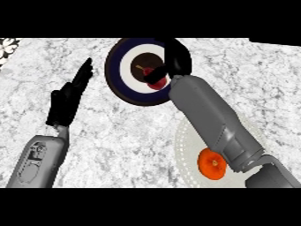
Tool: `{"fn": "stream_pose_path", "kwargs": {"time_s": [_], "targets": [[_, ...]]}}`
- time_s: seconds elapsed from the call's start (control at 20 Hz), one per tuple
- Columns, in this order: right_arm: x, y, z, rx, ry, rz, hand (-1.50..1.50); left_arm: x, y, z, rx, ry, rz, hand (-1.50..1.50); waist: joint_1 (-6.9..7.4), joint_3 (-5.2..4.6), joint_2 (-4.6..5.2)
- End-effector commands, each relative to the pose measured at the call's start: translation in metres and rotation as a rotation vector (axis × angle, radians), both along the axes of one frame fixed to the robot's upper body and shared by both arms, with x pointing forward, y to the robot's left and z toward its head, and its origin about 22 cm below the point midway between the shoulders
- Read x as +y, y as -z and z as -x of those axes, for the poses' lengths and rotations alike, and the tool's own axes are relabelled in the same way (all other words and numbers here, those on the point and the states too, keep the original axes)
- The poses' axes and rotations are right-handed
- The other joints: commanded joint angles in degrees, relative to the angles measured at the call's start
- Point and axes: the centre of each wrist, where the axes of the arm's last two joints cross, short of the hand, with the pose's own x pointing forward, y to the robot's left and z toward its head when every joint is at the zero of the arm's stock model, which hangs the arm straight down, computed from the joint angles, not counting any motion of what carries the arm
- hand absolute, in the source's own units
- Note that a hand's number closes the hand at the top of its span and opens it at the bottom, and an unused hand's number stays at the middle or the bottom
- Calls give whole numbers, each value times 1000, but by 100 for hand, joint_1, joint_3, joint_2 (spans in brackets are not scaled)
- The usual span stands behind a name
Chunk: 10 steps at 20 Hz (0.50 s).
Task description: Pick the pear from the placemat and place it in the plate
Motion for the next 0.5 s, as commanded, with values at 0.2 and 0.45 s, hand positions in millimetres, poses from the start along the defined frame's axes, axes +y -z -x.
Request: {"fn": "stream_pose_path", "kwargs": {"time_s": [0.2, 0.45], "targets": [[-10, 1, 0, -125, 27, -298, -150, 7, -9, -5, -15, 18, 1, 0, 98, 13, 16], [-17, -6, -4, -206, 155, -475, -150, 13, 11, 7, 16, -29, -6, 0, -140, 7, -68]]}}
